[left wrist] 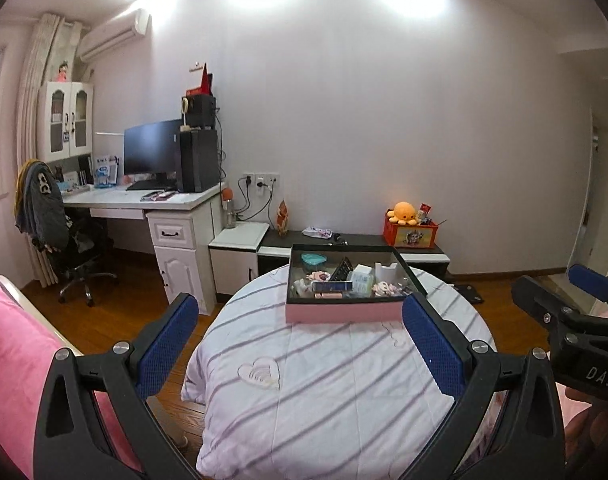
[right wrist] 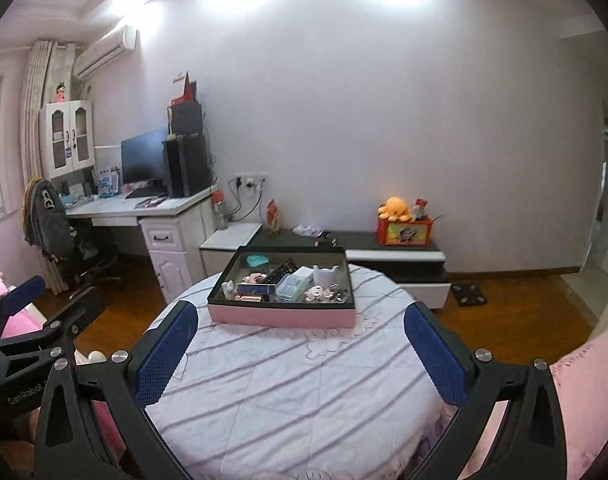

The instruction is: Organize rigid objects

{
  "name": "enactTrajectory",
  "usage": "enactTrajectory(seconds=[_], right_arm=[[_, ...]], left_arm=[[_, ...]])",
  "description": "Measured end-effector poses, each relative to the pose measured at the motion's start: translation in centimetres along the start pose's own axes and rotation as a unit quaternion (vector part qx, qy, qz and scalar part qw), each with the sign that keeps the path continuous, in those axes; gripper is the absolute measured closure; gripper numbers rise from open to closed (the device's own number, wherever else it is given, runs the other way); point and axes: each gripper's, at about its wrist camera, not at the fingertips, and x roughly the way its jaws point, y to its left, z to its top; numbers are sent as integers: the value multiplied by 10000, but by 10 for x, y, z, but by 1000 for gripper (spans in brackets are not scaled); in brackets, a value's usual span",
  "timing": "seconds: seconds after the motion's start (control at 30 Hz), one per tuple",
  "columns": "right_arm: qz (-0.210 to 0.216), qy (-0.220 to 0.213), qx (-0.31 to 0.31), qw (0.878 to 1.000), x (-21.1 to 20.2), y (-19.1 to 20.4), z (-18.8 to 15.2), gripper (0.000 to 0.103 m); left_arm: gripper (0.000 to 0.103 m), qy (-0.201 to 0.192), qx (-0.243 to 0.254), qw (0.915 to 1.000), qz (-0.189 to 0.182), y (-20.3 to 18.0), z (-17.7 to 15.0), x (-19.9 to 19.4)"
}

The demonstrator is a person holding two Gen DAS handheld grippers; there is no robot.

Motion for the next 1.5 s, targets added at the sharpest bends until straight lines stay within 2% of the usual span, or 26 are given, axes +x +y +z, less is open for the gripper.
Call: enactTrajectory(seconds=[0.2, 0.37, 0.7, 1.17, 1.5], right_arm=[[-47, -218, 51, 9997, -48, 4, -21, 0], [-47, -289, 41, 9996, -60, 7, -20, 0], [-45, -184, 96, 9998, -57, 8, -27, 0], [-87, -14, 180, 9998, -44, 0, -36, 0], [-102, 81, 156, 9998, -37, 1, -39, 0]], left_arm=[[0, -154, 53, 9999, -11, -1, -21, -41], [0, -243, 38, 9997, -54, 3, -25, -58], [0, -120, -13, 9999, -57, 5, -28, -53], [0, 305, 20, 9995, -42, -2, -38, -29], [0, 346, -3, 9994, -56, 0, -39, -24]])
